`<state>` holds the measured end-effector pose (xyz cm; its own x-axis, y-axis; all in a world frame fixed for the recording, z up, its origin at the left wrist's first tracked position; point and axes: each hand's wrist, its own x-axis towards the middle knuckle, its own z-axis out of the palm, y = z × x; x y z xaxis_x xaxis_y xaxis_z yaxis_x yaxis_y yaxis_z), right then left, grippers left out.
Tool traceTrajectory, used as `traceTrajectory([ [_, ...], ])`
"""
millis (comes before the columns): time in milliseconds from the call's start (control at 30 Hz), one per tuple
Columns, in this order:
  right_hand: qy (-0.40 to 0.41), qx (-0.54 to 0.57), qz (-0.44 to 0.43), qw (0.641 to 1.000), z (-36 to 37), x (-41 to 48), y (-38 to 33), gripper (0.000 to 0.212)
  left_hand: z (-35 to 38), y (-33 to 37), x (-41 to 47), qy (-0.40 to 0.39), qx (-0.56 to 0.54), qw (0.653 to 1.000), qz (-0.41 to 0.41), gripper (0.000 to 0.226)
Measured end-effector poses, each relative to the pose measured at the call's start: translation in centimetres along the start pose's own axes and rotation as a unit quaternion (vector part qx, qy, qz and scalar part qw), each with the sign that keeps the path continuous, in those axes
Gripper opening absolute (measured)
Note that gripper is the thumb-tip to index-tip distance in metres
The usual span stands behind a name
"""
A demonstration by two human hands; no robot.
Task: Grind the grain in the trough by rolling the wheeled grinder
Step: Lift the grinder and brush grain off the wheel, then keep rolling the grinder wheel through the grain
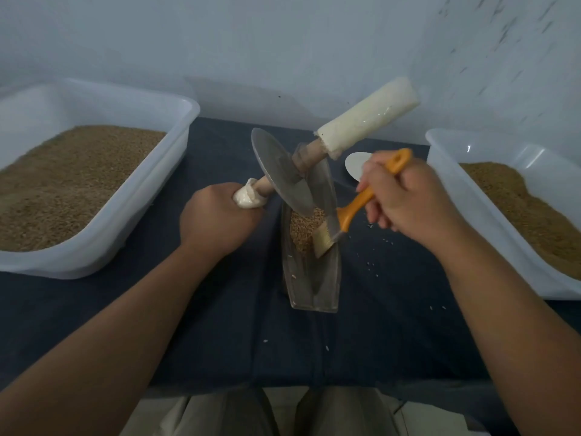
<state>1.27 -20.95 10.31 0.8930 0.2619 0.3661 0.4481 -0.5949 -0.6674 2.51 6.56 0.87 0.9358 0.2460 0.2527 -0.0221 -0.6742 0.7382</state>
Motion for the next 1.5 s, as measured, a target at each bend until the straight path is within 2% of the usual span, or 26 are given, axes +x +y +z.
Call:
traceTrajectory([
  [100,0.062,0.054,-0.008,0.997,-1.9,-1.9,0.8,0.031,0.0,0.0,0.0,-0.003,-0.001,1.0,-0.004,0.035],
  [233,0.019,0.056,-0.017,0.998,-2.0,-5.0,2.0,0.027,0.1,-0.1,-0.1,0.001,0.014,1.0,-0.002,0.035],
  [333,0.028,0.084,-0.033,0.996,-1.6,-6.8,2.5,0.026,0.0,0.0,-0.1,0.001,0.034,0.999,-0.003,0.038],
  [400,0.053,0.108,-0.041,0.992,-1.4,-8.0,3.0,0.026,0.0,0.0,-0.2,0.0,0.038,0.999,-0.002,0.039],
  [467,0.112,0.123,-0.022,0.986,-1.6,-8.8,3.9,0.026,0.1,0.0,-0.3,-0.001,0.045,0.999,-0.001,0.038],
  [533,0.167,0.087,0.004,0.982,-2.4,-9.4,5.5,0.026,0.1,-0.1,-0.3,0.001,0.059,0.998,0.001,0.039],
  [567,0.172,0.025,0.004,0.985,-2.9,-9.7,6.6,0.025,0.2,-0.1,-0.2,0.003,0.068,0.998,0.004,0.039],
  [633,0.118,-0.163,-0.012,0.979,-3.8,-10.5,8.9,0.023,0.3,-0.2,-0.1,0.008,0.086,0.996,0.016,0.04],
  [700,0.031,-0.281,-0.036,0.958,-4.2,-11.4,10.8,0.03,0.5,-0.3,-0.1,0.014,0.111,0.993,0.038,0.042],
  [767,-0.05,-0.334,-0.033,0.941,-4.2,-12.2,11.8,0.04,0.8,-0.4,-0.1,0.017,0.142,0.988,0.063,0.046],
  [933,-0.201,-0.426,0.04,0.881,-5.2,-12.9,11.6,0.073,1.3,-0.4,0.1,0.014,0.213,0.972,0.099,0.051],
  [1000,-0.17,-0.421,0.015,0.891,-5.1,-12.5,10.9,0.073,1.5,-0.4,0.1,0.024,0.235,0.964,0.123,0.048],
  [1067,-0.046,-0.362,-0.05,0.93,-4.7,-11.3,9.3,0.061,1.4,-0.5,0.4,0.032,0.257,0.954,0.151,0.047],
  [1133,0.055,-0.327,-0.108,0.937,-3.7,-8.8,7.6,0.055,1.0,-0.5,1.1,0.013,0.28,0.943,0.177,0.046],
  [1167,0.073,-0.322,-0.12,0.936,-3.1,-7.4,6.6,0.06,0.7,-0.4,1.5,-0.005,0.292,0.938,0.186,0.044],
  [1233,0.064,-0.338,-0.127,0.93,-2.1,-4.7,4.9,0.073,0.2,0.3,2.3,-0.038,0.313,0.927,0.203,0.039],
  [1300,-0.009,-0.4,-0.108,0.91,-1.4,-2.3,3.9,0.079,-0.3,1.2,2.9,-0.061,0.338,0.914,0.217,0.036],
  [1367,-0.097,-0.439,-0.068,0.891,-0.7,-0.9,3.9,0.06,-0.8,1.9,3.4,-0.096,0.366,0.899,0.222,0.031],
  [1400,-0.109,-0.438,-0.052,0.891,-0.3,-0.5,4.3,0.052,-1.1,2.0,3.5,-0.118,0.376,0.893,0.219,0.028],
  [1500,-0.067,-0.426,-0.043,0.901,0.7,-0.2,6.2,0.047,-1.7,2.3,4.0,-0.164,0.397,0.878,0.213,0.024],
])
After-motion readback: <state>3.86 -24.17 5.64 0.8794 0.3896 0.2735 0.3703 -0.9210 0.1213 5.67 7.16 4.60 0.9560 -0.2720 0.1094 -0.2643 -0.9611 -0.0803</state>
